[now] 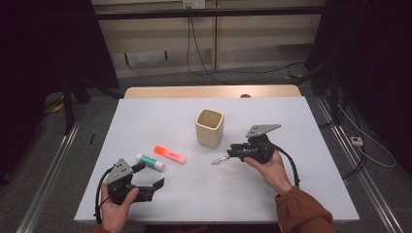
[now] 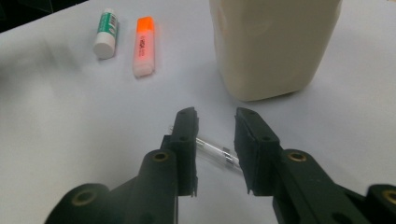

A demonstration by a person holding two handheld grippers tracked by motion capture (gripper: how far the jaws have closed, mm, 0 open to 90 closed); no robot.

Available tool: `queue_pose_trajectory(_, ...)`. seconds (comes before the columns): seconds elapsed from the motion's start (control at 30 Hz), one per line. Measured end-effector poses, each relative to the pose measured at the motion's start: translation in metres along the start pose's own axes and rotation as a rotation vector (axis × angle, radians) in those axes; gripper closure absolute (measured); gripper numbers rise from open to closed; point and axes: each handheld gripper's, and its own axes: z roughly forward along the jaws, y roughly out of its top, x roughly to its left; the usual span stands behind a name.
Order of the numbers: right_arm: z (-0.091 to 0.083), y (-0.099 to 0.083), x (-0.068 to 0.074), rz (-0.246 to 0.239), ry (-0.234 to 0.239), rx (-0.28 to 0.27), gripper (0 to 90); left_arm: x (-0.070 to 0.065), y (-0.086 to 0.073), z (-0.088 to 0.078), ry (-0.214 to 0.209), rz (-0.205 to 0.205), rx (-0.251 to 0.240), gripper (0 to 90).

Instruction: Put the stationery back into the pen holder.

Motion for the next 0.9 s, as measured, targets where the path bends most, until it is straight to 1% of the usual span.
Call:
queue_pose_trajectory(0.03, 0.001, 0.0, 0.001, -0.009, 0.0, 0.002, 77.1, 0.0, 0.0, 0.0, -0.001, 0.0, 0.001, 6.6)
queue_pose_trajectory(0.1, 0.003, 0.0, 0.003, -0.02, 0.006, 0.001, 86.9, 0.0, 0.0, 0.0, -0.002, 0.001, 0.003, 6.6)
queue_pose_trajectory(0.13, 0.005, 0.001, 0.005, -0.031, 0.021, 0.007, 90.0, 0.0, 0.0, 0.0, -0.002, 0.001, 0.002, 6.6)
queue_pose_trajectory(0.2, 0.008, 0.001, 0.008, -0.045, 0.027, 0.022, 90.0, 0.0, 0.0, 0.0, -0.001, 0.001, 0.002, 6.6)
queue_pose_trajectory(0.27, 0.013, 0.0, 0.011, -0.056, 0.023, 0.044, 90.0, 0.0, 0.0, 0.0, -0.002, 0.001, 0.001, 6.6)
queue_pose_trajectory(0.3, 0.016, 0.0, 0.011, -0.056, 0.02, 0.055, 90.0, 0.0, 0.0, 0.0, -0.002, 0.002, 0.001, 6.6)
queue_pose_trajectory(0.4, 0.02, 0.0, 0.01, -0.062, 0.02, 0.065, 90.0, 0.0, 0.0, 0.0, -0.002, 0.002, 0.001, 6.6)
queue_pose_trajectory(0.47, 0.024, 0.0, 0.011, -0.071, 0.035, 0.081, 90.0, 0.0, 0.0, 0.0, 0.0, 0.001, 0.003, 6.6)
queue_pose_trajectory(0.53, 0.03, -0.001, 0.015, -0.088, 0.058, 0.103, 90.0, 0.0, 0.0, 0.0, 0.0, 0.001, 0.003, 6.6)
queue_pose_trajectory(0.57, 0.032, -0.001, 0.017, -0.098, 0.062, 0.114, 90.0, 0.0, 0.0, 0.0, 0.0, 0.001, 0.003, 6.6)
queue_pose_trajectory(0.63, 0.037, -0.001, 0.019, -0.103, 0.079, 0.128, 90.0, 0.0, 0.0, 0.0, -0.002, 0.002, 0.004, 6.6)
queue_pose_trajectory(0.77, 0.046, -0.003, 0.02, -0.109, 0.093, 0.173, 90.0, 0.0, 0.0, 0.0, -0.002, 0.004, 0.003, 6.6)
queue_pose_trajectory(0.9, 0.05, -0.006, 0.02, -0.109, 0.095, 0.195, 90.0, 0.0, 0.0, 0.001, -0.002, 0.002, 0.003, 6.6)
